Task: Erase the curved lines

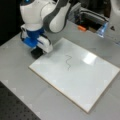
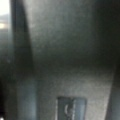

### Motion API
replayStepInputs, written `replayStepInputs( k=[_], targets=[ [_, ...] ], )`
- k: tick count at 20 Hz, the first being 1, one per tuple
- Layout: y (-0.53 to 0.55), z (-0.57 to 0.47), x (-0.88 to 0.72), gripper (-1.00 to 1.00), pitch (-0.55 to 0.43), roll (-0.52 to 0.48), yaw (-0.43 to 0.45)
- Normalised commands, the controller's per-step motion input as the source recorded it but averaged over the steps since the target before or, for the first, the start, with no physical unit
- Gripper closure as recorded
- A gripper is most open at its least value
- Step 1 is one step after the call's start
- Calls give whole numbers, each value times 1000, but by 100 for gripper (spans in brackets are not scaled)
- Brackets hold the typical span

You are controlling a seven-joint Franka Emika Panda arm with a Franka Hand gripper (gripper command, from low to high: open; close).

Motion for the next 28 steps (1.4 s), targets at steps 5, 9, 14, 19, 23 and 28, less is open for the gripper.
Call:
replayStepInputs(
  k=[5,9,14,19,23,28],
  targets=[
    [291,230,-309,100,-68,-144,-134],
    [214,114,-244,100,-48,-176,-98],
    [178,167,-191,100,-26,-179,-94],
    [281,149,-258,100,52,-157,-91],
    [373,81,-286,100,70,-141,-37],
    [411,-33,-284,100,3,-78,-3]
  ],
)
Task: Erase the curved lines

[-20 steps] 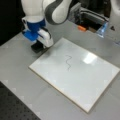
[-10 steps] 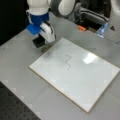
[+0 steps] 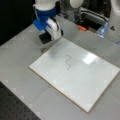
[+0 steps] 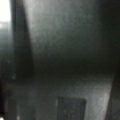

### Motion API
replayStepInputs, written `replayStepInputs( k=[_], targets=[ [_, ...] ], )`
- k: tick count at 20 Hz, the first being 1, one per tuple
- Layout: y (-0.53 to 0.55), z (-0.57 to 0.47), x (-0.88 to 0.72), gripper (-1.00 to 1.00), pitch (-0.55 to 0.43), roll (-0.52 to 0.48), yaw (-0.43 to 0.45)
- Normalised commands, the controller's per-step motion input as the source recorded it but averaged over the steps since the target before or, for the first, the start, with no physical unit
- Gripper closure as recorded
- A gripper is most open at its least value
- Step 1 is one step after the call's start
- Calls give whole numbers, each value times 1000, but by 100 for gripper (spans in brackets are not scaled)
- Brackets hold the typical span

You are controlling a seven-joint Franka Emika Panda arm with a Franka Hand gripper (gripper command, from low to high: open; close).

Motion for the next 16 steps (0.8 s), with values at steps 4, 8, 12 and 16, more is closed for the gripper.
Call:
replayStepInputs(
  k=[4,8,12,16],
  targets=[
    [304,-181,-269,100,-93,13,-93],
    [167,-192,-256,100,-138,21,-242],
    [144,-128,-246,100,-146,-23,-356],
    [183,-195,-236,100,-201,-49,-347]
  ],
)
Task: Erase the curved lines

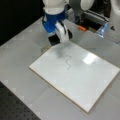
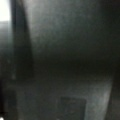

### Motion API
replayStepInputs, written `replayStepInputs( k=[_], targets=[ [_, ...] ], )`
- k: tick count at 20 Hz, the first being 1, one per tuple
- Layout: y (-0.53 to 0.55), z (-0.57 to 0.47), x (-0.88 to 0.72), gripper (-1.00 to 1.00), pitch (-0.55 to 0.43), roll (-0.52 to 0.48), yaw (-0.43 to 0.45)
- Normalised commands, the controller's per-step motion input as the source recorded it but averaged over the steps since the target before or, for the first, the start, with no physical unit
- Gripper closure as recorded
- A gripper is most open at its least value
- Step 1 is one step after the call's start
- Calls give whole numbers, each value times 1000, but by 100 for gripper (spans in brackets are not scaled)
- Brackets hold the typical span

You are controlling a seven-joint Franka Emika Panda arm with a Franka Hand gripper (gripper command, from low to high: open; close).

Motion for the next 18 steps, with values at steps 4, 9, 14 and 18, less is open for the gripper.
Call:
replayStepInputs(
  k=[4,9,14,18],
  targets=[
    [228,-330,-186,100,-259,-60,-271],
    [203,-377,-108,100,-262,-46,-210],
    [165,-260,-63,100,-223,50,-186],
    [101,-129,-76,100,-185,121,-144]
  ],
)
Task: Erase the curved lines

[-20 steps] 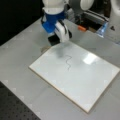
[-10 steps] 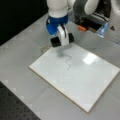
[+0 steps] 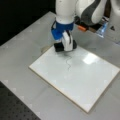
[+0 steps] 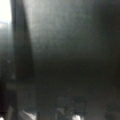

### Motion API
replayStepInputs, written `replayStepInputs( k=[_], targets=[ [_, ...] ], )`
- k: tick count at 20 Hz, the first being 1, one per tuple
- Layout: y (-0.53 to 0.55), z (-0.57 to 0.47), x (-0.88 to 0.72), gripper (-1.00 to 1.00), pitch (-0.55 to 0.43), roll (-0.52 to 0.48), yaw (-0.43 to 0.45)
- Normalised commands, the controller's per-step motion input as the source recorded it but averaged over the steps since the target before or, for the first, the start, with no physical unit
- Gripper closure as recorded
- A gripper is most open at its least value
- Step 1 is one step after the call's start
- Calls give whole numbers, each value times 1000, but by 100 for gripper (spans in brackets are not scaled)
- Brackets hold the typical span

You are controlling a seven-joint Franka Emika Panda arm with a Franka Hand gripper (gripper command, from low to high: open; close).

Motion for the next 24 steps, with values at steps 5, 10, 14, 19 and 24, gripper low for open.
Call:
replayStepInputs(
  k=[5,10,14,19,24],
  targets=[
    [24,-86,-100,100,-140,162,-28],
    [-48,-92,-106,100,-124,213,55],
    [-55,-120,-76,100,-95,152,7],
    [33,-139,-45,100,-90,76,-50],
    [108,-182,1,100,-116,54,-77]
  ],
)
